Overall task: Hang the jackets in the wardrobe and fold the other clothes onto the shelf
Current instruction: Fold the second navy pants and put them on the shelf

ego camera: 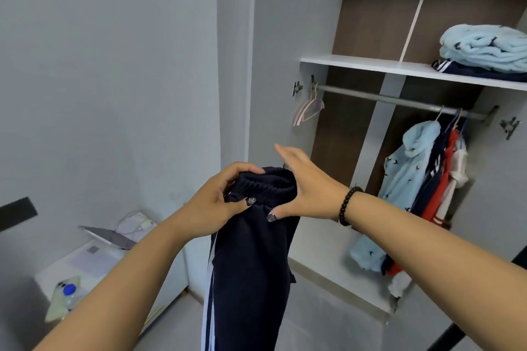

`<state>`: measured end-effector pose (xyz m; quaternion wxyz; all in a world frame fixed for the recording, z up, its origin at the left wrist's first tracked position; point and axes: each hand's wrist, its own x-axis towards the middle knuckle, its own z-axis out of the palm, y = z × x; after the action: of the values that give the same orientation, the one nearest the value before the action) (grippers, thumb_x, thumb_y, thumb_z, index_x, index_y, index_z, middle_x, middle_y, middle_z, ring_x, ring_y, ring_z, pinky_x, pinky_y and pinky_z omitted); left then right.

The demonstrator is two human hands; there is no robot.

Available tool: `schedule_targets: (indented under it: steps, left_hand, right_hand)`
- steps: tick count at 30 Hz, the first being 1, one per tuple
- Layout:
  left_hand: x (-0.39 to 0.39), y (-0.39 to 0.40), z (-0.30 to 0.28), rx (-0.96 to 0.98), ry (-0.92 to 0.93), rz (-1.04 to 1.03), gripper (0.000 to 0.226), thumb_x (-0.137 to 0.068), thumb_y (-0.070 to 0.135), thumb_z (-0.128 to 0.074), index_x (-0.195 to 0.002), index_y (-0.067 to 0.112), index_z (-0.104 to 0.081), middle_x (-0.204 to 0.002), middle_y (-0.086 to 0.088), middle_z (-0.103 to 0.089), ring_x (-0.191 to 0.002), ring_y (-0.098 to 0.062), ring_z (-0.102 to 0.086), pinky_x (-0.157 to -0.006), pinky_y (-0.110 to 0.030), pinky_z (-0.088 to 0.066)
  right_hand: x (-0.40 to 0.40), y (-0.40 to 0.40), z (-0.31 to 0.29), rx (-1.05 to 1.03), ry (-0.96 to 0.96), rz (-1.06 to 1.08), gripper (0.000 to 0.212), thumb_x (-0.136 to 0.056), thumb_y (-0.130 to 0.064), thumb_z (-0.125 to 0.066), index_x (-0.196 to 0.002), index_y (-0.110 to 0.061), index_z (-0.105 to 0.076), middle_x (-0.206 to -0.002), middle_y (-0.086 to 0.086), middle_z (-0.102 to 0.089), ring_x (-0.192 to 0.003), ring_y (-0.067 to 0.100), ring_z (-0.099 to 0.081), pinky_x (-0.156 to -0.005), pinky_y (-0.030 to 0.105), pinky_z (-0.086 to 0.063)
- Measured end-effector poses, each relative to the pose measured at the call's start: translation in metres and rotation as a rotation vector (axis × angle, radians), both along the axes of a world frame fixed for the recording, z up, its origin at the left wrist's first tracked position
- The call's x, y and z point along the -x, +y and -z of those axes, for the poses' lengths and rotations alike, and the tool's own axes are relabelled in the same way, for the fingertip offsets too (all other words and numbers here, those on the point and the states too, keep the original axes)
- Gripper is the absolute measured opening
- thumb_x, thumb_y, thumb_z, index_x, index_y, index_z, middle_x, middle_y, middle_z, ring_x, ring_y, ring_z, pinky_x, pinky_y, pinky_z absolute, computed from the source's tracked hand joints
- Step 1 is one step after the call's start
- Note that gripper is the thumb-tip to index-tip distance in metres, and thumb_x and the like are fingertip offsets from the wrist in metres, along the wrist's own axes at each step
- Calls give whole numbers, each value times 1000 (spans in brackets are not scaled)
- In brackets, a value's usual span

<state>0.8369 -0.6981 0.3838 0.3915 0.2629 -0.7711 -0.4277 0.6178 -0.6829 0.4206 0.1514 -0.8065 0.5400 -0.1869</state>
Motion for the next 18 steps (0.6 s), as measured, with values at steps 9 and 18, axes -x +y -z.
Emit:
schedule_targets:
  steps: [9, 18]
  left_hand:
    - [-27, -11, 62, -293, 206, -430, 40, -78, 7, -79, -113, 25, -70, -107, 8, -74, -102, -9, -69, -94, -31, -54]
    - [-42, -16, 157, -330, 138, -499, 38, -73, 30, -78, -103, 23, -55, -94, 3, -72, -89, -12, -70, -75, -25, -55]
  right_hand:
    - [-45, -44, 34, 57, 102, 42, 45, -67, -41, -83, -92, -7, -67, -89, 5, -56, -80, 21, -52, -65, 31, -45]
    - [-63, -38, 153, 403, -158, 254, 36, -75, -40, -75, -98, -19, -56, -96, -9, -43, -88, 10, -46, -72, 25, -43]
